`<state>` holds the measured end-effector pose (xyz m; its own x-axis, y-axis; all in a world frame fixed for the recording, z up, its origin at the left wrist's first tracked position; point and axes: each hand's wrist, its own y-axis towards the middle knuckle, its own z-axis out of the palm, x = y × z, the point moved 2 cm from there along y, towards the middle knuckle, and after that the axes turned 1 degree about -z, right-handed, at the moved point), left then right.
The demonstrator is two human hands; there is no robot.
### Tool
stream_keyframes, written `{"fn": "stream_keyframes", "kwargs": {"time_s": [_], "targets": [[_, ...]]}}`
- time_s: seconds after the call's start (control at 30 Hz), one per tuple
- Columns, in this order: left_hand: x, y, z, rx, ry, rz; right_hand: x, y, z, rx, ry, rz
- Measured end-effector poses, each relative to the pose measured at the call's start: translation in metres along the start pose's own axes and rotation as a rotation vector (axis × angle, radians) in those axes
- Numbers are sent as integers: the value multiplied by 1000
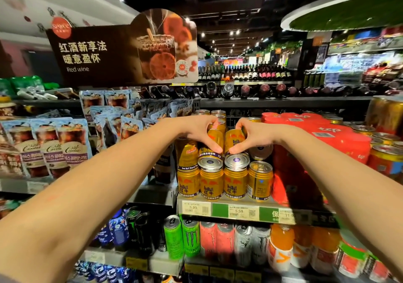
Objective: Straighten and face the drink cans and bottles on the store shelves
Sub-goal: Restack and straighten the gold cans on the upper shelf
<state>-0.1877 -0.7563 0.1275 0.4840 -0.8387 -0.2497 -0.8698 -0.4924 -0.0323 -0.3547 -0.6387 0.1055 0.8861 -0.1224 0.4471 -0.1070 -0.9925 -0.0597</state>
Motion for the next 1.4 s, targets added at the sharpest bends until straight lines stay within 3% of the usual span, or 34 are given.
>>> {"fn": "stream_keyframes", "kwargs": {"time_s": [0.53, 0.93, 1.1, 1.4], "targets": [[-2, 4, 6, -21, 14, 20, -3, -4, 9, -73, 101, 2], [-3, -6, 12, -67, -76, 55, -9, -12, 23, -175, 437, 19], [-2, -10, 11, -161, -127, 85, -9, -14, 28, -240, 465, 17], [-7, -15, 13, -224, -18, 88, -4, -20, 24, -366, 384, -76]]}}
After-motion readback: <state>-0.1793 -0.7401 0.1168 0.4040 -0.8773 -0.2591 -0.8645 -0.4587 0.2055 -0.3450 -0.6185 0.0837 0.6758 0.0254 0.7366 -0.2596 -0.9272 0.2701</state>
